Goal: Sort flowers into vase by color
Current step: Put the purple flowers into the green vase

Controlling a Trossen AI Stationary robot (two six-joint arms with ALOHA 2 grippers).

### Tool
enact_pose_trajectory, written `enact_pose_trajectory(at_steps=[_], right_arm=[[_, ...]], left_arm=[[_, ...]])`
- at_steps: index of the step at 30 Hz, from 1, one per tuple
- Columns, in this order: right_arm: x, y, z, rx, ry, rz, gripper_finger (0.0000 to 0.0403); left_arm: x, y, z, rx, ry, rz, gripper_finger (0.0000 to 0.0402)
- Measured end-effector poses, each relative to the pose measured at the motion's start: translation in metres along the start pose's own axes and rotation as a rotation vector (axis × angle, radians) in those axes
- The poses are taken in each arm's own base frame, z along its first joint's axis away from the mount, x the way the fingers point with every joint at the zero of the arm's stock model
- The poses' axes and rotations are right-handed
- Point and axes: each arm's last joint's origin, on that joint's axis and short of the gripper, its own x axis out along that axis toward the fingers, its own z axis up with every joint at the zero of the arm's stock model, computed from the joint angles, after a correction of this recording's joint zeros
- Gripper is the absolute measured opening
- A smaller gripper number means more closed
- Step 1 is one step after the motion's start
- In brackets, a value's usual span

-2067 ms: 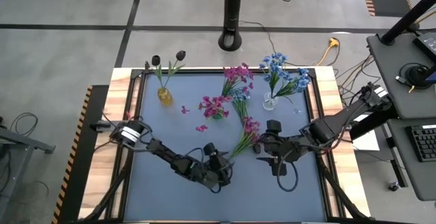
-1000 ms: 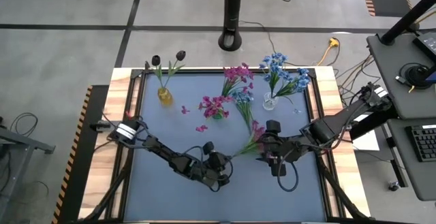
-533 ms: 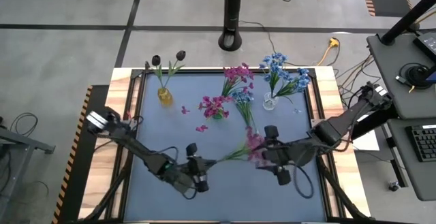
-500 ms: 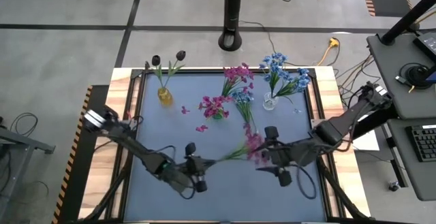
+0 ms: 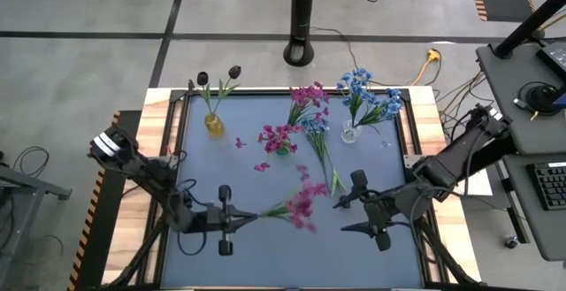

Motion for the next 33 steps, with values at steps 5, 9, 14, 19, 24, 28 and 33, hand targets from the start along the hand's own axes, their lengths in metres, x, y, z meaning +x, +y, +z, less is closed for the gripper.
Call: enact_pose_trajectory(at_steps=[5, 9, 14, 19, 24, 28, 33], right_arm=[[0.018, 0.003, -0.013, -0.016, -0.028, -0.016, 0.0258], [0.031, 0.001, -0.023, 0.004, -0.087, -0.047, 0.0260], [0.050, -0.005, -0.034, 0.023, -0.158, -0.102, 0.0265], [0.070, -0.010, -0.041, 0.003, -0.186, -0.144, 0.0270], [0.091, -0.006, -0.040, -0.044, -0.288, -0.146, 0.0272], [0.107, -0.002, -0.037, -0.047, -0.418, -0.185, 0.0270], [0.127, 0.001, -0.040, -0.036, -0.550, -0.232, 0.0268]], left_arm=[[-0.002, 0.001, -0.002, 0.012, -0.091, -0.055, 0.0000], [0.003, -0.007, -0.001, 0.054, -0.128, -0.074, 0.0000], [0.015, -0.019, 0.003, 0.101, -0.155, -0.070, 0.0000], [0.026, -0.027, 0.009, 0.136, -0.190, -0.047, 0.0000], [0.044, -0.033, 0.016, 0.165, -0.220, -0.004, 0.0000], [0.056, -0.032, 0.023, 0.194, -0.245, 0.033, 0.0000], [0.061, -0.032, 0.029, 0.214, -0.260, 0.052, 0.0000]])
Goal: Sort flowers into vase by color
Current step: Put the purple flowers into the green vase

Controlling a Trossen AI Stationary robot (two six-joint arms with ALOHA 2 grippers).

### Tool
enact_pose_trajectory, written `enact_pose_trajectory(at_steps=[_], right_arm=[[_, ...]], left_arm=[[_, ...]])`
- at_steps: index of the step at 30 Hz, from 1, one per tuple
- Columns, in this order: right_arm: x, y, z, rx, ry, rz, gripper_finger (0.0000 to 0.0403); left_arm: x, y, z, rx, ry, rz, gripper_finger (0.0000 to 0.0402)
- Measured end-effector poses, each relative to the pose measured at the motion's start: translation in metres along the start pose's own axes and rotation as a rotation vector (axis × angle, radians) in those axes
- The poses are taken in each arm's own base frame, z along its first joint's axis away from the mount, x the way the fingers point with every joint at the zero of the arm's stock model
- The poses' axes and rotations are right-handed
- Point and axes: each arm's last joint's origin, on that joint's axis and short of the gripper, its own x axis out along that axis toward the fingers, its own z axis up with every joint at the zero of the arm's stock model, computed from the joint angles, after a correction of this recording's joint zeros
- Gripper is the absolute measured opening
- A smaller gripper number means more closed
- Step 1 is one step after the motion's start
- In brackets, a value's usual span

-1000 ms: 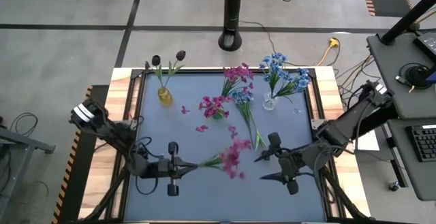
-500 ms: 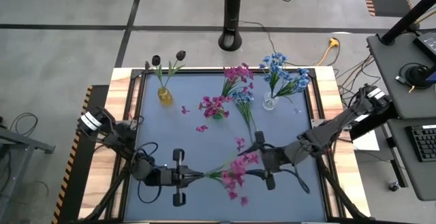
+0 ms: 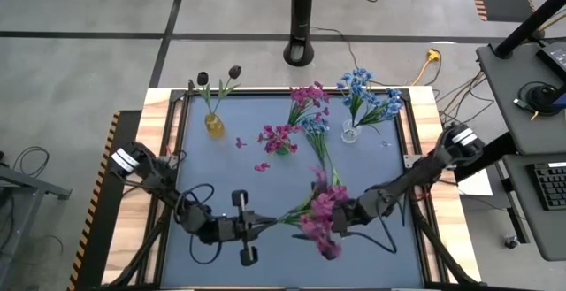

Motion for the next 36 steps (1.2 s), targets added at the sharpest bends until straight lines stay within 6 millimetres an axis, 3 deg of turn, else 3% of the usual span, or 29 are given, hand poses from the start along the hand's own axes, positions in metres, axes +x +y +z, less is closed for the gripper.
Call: enact_pose_trajectory(at_steps=[5, 16, 26, 31, 36], right_arm=[[0.008, 0.001, -0.006, 0.001, -0.098, -0.051, 0.0250], [0.026, -0.003, -0.007, -0.007, -0.144, -0.028, 0.0197], [0.026, -0.006, -0.004, 0.021, -0.151, -0.036, 0.0076], [0.026, -0.006, -0.004, 0.027, -0.141, -0.028, 0.0023], [0.023, -0.009, -0.001, 0.022, -0.058, -0.071, 0.0020]], left_arm=[[0.000, 0.000, 0.000, 0.001, 0.001, -0.001, 0.0003], [0.001, 0.002, -0.002, 0.030, 0.007, 0.009, 0.0009], [0.002, 0.004, -0.001, 0.016, 0.038, 0.078, 0.0014], [0.001, 0.003, 0.000, 0.004, 0.049, 0.097, 0.0051], [-0.007, 0.001, 0.000, 0.003, 0.157, 0.241, 0.0129]])
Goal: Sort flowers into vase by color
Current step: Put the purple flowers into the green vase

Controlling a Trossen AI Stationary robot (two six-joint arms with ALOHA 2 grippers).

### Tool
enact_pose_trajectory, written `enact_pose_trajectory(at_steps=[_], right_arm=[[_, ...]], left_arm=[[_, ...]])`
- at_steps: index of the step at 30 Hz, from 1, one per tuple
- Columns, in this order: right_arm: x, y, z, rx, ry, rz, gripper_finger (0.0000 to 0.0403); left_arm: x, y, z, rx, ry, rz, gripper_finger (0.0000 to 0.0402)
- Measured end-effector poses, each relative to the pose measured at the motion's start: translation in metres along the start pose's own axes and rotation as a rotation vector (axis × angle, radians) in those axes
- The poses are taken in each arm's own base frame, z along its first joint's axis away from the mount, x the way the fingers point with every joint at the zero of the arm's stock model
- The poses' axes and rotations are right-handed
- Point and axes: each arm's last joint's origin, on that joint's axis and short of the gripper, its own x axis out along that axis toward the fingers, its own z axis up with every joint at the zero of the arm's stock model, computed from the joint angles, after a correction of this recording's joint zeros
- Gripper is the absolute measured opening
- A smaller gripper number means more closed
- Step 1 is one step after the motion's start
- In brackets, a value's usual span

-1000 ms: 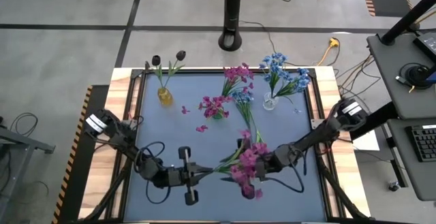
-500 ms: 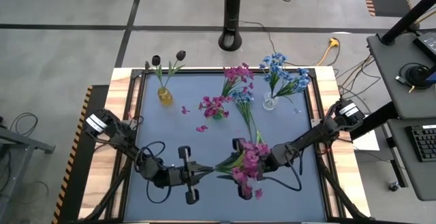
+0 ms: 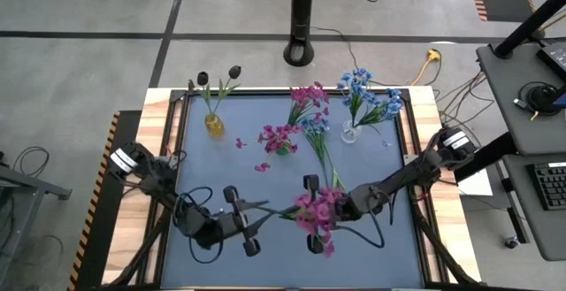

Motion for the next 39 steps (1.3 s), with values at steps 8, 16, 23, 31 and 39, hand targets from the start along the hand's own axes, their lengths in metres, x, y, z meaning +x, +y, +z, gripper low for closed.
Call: enact_pose_trajectory(at_steps=[8, 16, 23, 31, 39], right_arm=[[-0.007, -0.029, 0.031, 0.015, 0.326, -0.055, 0.0022], [-0.024, -0.083, 0.052, 0.122, 0.775, -0.164, 0.0022], [-0.018, -0.119, 0.032, 0.080, 0.767, -0.272, 0.0022], [-0.017, -0.149, 0.002, 0.050, 0.595, -0.335, 0.0022], [-0.030, -0.163, -0.026, 0.051, 0.504, -0.420, 0.0022]], left_arm=[[-0.023, -0.001, -0.006, 0.072, 0.230, 0.304, 0.0232], [-0.043, 0.009, -0.029, 0.067, 0.231, 0.275, 0.0240], [-0.058, 0.032, -0.061, -0.034, 0.218, 0.258, 0.0231], [-0.065, 0.043, -0.072, -0.073, 0.217, 0.267, 0.0227], [-0.064, 0.041, -0.071, -0.072, 0.218, 0.267, 0.0227]])
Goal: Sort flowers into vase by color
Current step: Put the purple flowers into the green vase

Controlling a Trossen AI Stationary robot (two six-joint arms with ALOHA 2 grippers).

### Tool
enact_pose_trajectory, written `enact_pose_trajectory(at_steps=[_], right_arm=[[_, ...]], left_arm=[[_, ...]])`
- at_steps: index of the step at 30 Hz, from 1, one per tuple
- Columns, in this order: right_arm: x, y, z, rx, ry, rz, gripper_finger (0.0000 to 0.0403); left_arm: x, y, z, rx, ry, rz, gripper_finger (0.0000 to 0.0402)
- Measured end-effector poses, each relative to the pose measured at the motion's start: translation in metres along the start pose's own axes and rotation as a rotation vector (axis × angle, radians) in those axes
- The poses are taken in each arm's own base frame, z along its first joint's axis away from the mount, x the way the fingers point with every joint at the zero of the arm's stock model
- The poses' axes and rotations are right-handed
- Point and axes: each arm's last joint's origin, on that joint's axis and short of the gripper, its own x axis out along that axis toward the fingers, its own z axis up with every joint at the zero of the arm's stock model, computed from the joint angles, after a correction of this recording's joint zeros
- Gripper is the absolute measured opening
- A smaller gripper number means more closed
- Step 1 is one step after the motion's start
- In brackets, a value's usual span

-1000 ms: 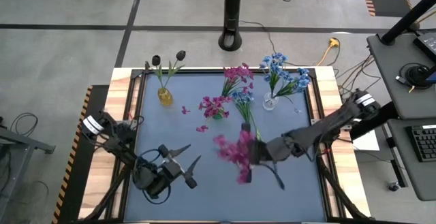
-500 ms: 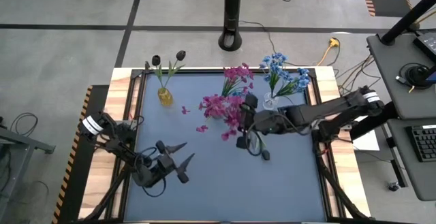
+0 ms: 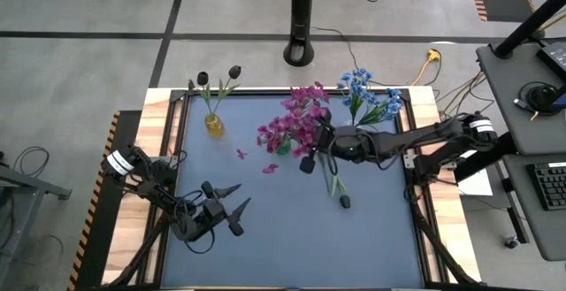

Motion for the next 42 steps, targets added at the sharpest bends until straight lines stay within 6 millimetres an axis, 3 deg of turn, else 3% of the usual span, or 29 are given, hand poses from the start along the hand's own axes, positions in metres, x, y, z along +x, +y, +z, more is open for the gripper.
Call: enact_pose_trajectory(at_steps=[13, 42], right_arm=[[0.008, -0.008, -0.020, -0.007, -0.030, -0.043, 0.0022], [0.024, -0.009, -0.036, 0.063, -0.008, -0.071, 0.0022]], left_arm=[[0.000, 0.000, -0.001, 0.011, 0.001, 0.003, 0.0227], [0.001, 0.001, -0.002, 0.019, 0.001, 0.006, 0.0227]])
